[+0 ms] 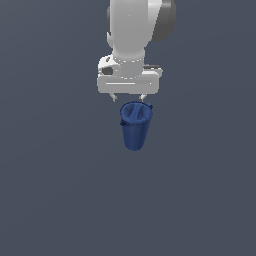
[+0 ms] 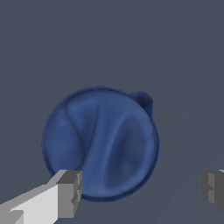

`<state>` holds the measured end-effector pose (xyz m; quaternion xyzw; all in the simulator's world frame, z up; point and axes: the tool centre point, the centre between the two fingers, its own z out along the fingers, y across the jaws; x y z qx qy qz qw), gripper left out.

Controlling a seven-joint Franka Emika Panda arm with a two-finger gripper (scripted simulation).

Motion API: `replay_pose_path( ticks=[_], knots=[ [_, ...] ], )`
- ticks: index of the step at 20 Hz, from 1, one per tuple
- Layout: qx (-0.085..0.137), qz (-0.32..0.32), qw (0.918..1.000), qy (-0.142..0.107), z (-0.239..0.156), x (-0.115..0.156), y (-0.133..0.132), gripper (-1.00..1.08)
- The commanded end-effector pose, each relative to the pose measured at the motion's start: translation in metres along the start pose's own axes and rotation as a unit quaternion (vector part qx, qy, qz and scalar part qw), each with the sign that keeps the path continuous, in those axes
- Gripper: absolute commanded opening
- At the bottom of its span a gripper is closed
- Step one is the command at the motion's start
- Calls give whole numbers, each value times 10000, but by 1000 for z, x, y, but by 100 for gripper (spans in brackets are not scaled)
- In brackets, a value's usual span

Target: Pick up the object and move it to a goal position.

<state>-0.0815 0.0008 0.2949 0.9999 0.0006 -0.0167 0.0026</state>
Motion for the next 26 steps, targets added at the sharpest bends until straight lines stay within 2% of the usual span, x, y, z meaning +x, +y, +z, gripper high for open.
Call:
replay_pose_path(
  ticks=[1, 8, 16, 26],
  knots=[
    [0, 0, 10000, 0, 0, 0, 0, 28],
    [-41, 104, 9999, 9, 2, -1, -2, 28],
    [-183, 475, 9987, 54, 7, -4, -8, 28],
    [-446, 1219, 9913, 202, 18, -10, -22, 28]
  ],
)
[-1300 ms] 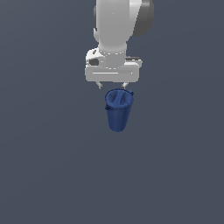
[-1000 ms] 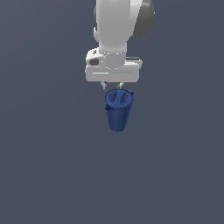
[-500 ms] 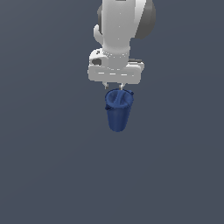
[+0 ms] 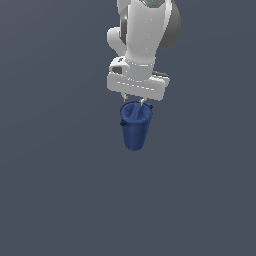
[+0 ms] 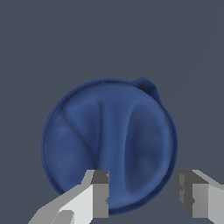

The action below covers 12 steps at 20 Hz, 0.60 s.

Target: Pick up the object and move it to a goal position.

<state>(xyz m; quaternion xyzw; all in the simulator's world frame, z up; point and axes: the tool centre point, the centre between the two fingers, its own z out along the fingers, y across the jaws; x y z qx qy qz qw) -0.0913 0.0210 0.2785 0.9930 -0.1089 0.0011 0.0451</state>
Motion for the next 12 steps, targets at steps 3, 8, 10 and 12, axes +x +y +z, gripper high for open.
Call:
replay_pose_path(
  ticks=[3, 8, 10, 12],
  knots=[
    [-96, 308, 9995, 77, 4, -4, -6, 28],
    [-162, 545, 9983, 143, 7, -8, -10, 28],
    [-182, 617, 9978, 165, 8, -9, -11, 28],
    [-196, 676, 9974, 183, 8, -10, -13, 28]
  ],
)
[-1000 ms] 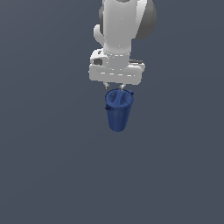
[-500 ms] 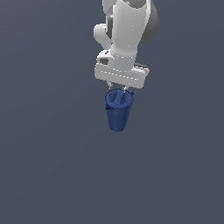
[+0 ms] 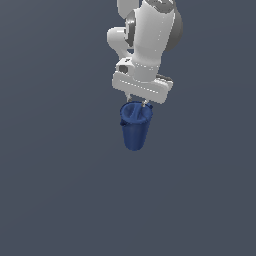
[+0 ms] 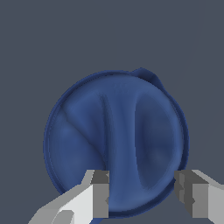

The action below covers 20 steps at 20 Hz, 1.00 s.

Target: Pick up the object and move it to a goal position.

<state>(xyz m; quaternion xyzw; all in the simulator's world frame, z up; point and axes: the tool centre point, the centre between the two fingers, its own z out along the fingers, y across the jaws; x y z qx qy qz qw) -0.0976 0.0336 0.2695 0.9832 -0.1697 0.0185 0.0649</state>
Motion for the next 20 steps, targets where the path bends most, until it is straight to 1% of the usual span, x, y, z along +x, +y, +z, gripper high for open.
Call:
replay_pose_path(
  ticks=[1, 6, 10, 15, 20],
  knots=[
    [-20, 77, 10000, 23, 1, -1, -1, 28],
    [-35, 151, 9999, 47, 1, -3, -3, 28],
    [24, 185, 9998, 65, -4, -4, -4, 28],
    [175, 286, 9994, 118, -19, -7, -8, 28],
    [410, 447, 9979, 215, -44, -13, -14, 28]
  ],
)
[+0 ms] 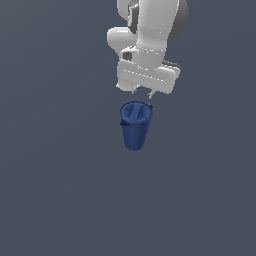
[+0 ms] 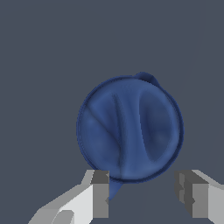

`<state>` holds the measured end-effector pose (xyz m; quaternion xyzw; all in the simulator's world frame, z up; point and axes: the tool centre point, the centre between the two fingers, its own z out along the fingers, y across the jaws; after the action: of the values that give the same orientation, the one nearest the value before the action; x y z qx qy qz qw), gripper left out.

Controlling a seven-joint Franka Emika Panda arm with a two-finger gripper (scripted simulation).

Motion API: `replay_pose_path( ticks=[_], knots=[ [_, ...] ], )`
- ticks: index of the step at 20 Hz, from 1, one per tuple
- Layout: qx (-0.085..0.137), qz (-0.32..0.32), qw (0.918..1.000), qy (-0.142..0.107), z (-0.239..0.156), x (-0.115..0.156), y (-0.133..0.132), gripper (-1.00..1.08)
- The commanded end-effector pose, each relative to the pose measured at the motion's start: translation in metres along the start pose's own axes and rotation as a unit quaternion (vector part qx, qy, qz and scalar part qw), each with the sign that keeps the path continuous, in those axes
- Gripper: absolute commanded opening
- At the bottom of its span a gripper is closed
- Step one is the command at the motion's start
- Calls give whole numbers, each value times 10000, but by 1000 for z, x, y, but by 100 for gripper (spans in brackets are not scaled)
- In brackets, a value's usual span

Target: Pick up the object and move it to a goal position.

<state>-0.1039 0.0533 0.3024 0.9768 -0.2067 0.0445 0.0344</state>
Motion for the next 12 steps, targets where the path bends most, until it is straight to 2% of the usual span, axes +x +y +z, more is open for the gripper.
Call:
replay_pose_path(
  ticks=[1, 12],
  knots=[
    [132, 90, 9999, 56, -14, -3, -4, 28],
    [695, 577, 9950, 428, -83, -32, -29, 28]
  ],
)
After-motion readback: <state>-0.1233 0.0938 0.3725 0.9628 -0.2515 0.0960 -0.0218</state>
